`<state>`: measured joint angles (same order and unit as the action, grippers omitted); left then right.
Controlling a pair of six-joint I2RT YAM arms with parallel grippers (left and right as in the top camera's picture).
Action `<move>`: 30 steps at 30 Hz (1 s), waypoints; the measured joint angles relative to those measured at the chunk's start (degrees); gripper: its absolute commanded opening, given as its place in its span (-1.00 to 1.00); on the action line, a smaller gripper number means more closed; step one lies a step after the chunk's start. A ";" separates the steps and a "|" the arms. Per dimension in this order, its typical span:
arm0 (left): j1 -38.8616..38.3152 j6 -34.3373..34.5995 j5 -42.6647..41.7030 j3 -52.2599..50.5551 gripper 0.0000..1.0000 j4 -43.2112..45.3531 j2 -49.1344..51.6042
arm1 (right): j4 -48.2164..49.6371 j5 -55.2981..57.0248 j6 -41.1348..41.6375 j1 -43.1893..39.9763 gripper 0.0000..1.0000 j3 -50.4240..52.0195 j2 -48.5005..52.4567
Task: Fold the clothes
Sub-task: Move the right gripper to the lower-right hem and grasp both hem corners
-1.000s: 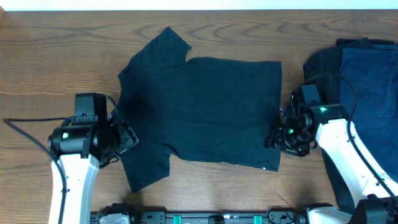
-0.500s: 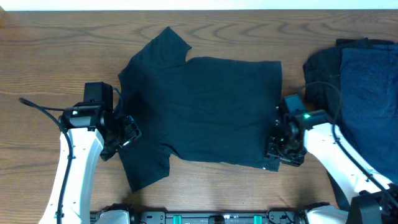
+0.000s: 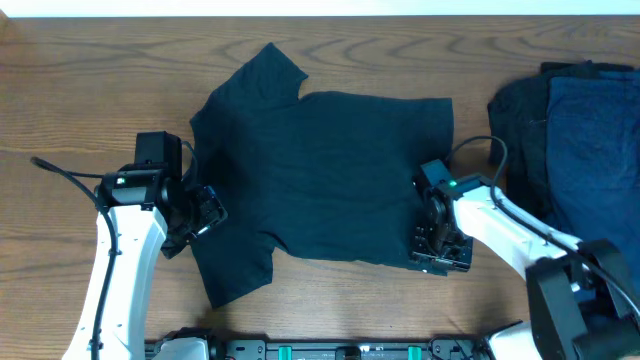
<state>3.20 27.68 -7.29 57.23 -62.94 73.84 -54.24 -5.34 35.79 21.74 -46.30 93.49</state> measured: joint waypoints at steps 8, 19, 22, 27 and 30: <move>0.00 -0.04 0.02 0.00 0.52 0.00 0.00 | 1.62 0.20 0.04 -0.07 0.31 0.07 0.55; 0.00 -0.04 0.02 0.00 0.50 0.07 0.00 | 3.96 -0.22 1.09 -1.73 -0.24 2.36 -1.14; 0.00 -0.04 0.02 0.00 0.50 0.22 0.00 | 3.74 -0.37 1.14 -3.13 -0.52 2.56 -1.22; 0.00 -0.50 0.04 0.00 0.50 0.44 0.31 | 3.48 -0.39 -0.02 -4.85 -0.70 2.82 -1.33; 0.00 -0.50 0.04 -0.02 0.51 0.46 1.57 | 3.56 -0.63 -0.59 -5.01 -0.54 2.89 -1.42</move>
<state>3.20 27.18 -7.25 57.21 -62.48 75.42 -50.68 -5.98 35.20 16.73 -43.42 92.07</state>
